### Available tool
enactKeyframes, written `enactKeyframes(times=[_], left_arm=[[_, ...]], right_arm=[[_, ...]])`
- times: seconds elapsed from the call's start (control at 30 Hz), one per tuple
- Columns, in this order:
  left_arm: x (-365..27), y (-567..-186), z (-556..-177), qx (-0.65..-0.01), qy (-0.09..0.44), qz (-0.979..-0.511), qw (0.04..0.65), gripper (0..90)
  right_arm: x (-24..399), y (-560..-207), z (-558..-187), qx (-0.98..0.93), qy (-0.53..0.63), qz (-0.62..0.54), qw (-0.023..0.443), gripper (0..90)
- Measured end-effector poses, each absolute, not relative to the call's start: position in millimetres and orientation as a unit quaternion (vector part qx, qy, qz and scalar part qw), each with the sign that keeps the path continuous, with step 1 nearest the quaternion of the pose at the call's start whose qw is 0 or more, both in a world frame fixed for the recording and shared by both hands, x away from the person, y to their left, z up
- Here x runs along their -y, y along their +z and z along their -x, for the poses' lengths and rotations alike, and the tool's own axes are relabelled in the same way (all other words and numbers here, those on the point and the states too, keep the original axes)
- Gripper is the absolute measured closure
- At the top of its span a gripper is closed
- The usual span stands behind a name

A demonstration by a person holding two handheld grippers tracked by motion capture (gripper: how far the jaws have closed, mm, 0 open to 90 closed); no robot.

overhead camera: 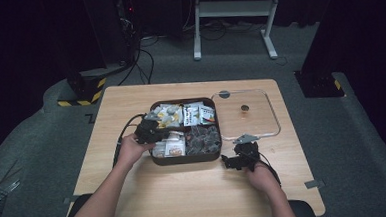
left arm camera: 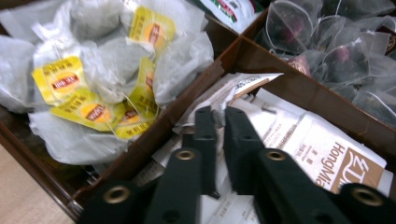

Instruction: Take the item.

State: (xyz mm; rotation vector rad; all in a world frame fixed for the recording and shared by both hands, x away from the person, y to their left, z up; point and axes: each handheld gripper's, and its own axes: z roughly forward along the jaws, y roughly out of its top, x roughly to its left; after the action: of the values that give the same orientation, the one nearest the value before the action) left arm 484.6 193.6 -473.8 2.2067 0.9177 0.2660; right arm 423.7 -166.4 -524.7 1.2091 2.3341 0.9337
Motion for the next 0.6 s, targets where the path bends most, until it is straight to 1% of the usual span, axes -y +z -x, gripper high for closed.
enactKeyframes(times=[0.13,0.23,0.6], left_arm=[[-192.8,-474.6,-486.1,-0.358,0.096,-0.856,0.36,87.9],[-192.2,-473.4,-485.2,-0.356,0.104,-0.857,0.358,88.5],[-201.2,-465.7,-484.0,-0.364,0.106,-0.846,0.375,88.6]], right_arm=[[166.4,-524.7,-423.6,-0.824,0.33,-0.427,0.175,8.0],[166.4,-524.7,-423.6,-0.824,0.33,-0.427,0.175,8.0],[166.4,-524.7,-423.6,-0.824,0.33,-0.427,0.175,8.0]])
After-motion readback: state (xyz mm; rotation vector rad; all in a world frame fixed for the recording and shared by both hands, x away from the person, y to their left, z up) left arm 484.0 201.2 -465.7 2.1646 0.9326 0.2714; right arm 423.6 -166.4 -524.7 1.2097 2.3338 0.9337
